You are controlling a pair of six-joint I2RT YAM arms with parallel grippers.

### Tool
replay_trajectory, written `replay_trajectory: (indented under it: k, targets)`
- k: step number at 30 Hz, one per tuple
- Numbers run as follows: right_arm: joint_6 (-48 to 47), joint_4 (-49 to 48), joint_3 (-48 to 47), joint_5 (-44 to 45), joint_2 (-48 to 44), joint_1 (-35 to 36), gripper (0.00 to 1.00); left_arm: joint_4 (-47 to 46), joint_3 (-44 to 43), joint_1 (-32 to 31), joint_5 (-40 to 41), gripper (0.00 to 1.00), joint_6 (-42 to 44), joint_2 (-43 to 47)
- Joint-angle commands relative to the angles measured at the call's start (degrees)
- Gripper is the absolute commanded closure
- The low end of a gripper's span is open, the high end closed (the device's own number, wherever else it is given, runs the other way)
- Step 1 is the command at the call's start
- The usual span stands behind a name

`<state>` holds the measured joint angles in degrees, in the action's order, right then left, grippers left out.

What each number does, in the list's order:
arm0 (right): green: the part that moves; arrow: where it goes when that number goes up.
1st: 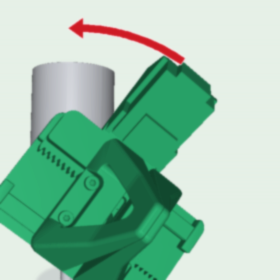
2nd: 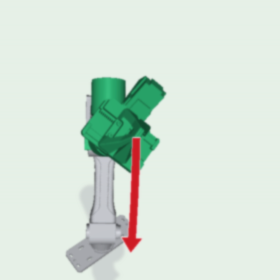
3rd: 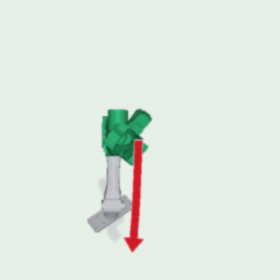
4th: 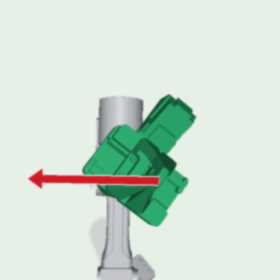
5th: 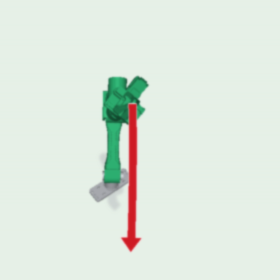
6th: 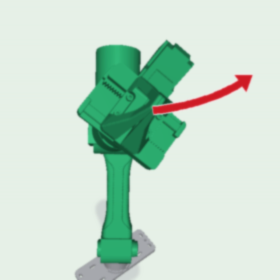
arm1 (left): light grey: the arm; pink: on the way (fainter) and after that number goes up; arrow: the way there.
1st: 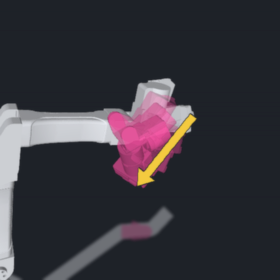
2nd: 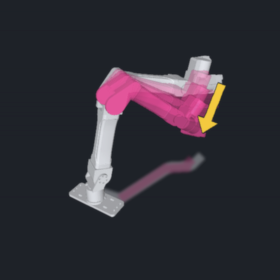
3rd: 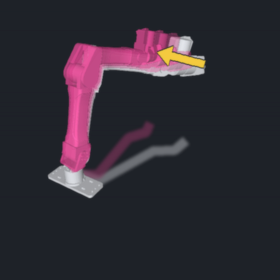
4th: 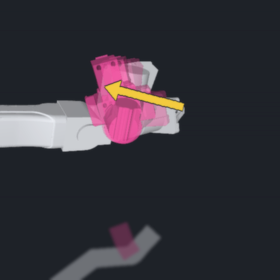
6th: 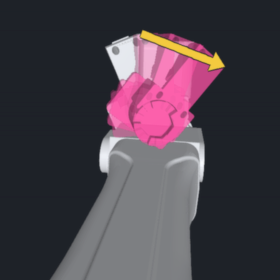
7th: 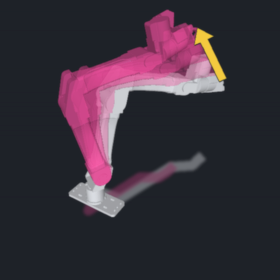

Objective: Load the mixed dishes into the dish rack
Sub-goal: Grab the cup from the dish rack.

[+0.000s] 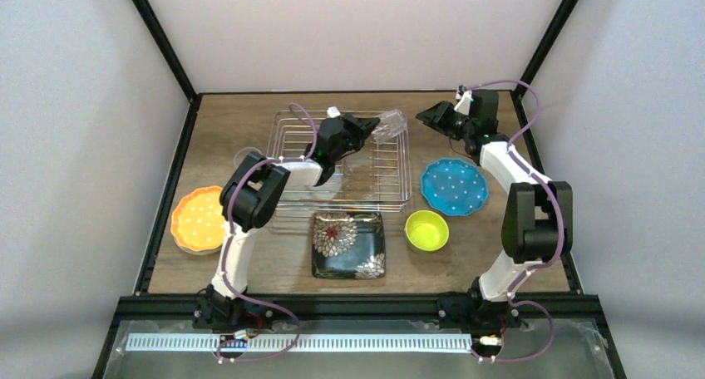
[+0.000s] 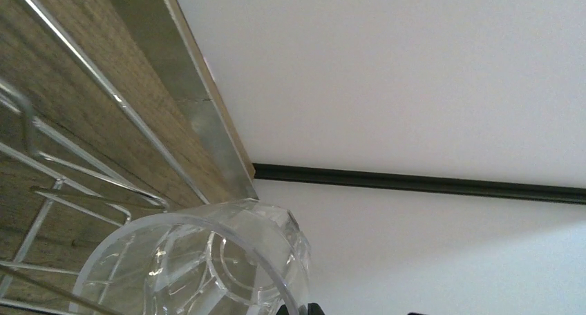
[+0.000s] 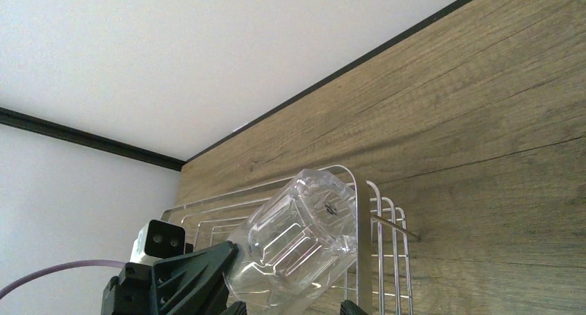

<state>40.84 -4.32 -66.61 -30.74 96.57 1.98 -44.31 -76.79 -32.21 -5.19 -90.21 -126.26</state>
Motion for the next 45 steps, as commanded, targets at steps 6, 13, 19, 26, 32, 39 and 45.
replay_trajectory:
  k: [6,13,19,26,32,39,45]
  targets:
    - [-1.52,0.33,-1.51,-0.29,-1.47,0.31,0.12,-5.55,-0.11,-0.23,-0.85,0.97,-1.10,1.60]
    - [-0.67,-2.90,-0.79,-3.80,-1.30,0.31,0.01,-5.76,-0.02,-0.04,-2.10,0.97,-1.76,3.16]
    - [1.82,-6.66,0.03,-7.44,-0.86,0.31,0.01,-5.48,0.24,0.30,-3.76,0.97,-2.08,5.62]
    - [0.31,-6.08,0.92,-9.25,-1.91,0.31,0.01,-3.70,0.77,0.30,-5.60,0.97,-2.46,9.00]
    - [-0.40,-5.76,1.35,-10.81,-3.36,0.31,0.01,-3.12,3.35,0.30,-6.52,0.97,-3.24,12.78]
    - [0.08,-6.36,1.84,-11.96,-4.96,0.31,0.01,-2.71,5.31,0.21,-8.05,0.97,-3.52,15.67]
    - [0.99,-7.79,2.61,-13.32,-5.34,0.31,0.01,-4.23,5.05,0.13,-11.28,0.97,-4.40,15.54]
